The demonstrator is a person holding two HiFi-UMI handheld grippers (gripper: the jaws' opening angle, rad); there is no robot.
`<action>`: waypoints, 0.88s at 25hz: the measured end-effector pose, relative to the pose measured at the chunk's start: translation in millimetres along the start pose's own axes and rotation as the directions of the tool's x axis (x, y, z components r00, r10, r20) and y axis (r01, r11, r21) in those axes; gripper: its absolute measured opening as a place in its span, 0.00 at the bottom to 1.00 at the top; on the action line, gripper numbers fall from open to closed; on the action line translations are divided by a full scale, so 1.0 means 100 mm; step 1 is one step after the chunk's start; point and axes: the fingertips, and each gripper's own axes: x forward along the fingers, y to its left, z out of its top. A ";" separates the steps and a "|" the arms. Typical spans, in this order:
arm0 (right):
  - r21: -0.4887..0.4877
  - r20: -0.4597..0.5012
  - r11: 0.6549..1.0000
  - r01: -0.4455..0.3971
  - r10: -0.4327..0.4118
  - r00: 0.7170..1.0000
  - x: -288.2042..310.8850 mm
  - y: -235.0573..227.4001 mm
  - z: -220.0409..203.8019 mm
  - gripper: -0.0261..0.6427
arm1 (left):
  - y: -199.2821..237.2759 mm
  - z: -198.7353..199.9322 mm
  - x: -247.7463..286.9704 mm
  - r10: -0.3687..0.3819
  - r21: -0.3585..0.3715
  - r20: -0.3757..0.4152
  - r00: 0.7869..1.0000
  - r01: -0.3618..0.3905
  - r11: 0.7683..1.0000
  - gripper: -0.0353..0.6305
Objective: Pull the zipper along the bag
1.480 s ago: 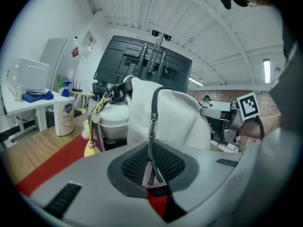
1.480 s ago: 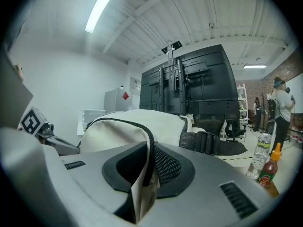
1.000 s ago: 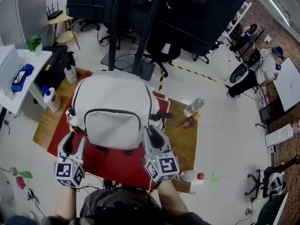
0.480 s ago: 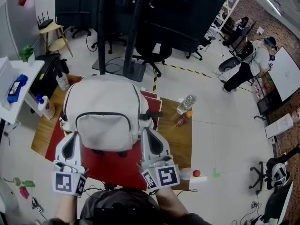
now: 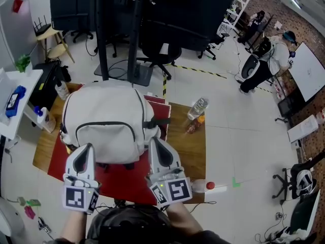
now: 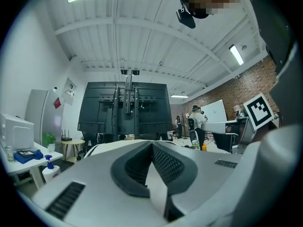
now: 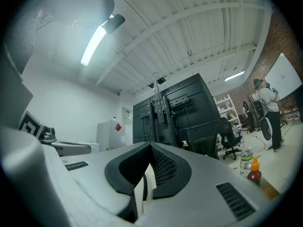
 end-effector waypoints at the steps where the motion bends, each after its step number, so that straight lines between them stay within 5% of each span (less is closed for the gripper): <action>1: -0.008 -0.004 1.000 0.001 -0.001 1.000 0.00 -0.01 -0.01 0.08 | 0.00 -0.01 0.00 0.000 -0.001 -0.005 1.000 0.000 1.000 0.10; 22: -0.108 -0.080 0.992 -0.069 0.061 0.995 -0.01 0.25 -0.14 0.08 | 0.08 -0.11 -0.17 0.038 -0.004 -0.034 0.999 -0.038 0.999 0.10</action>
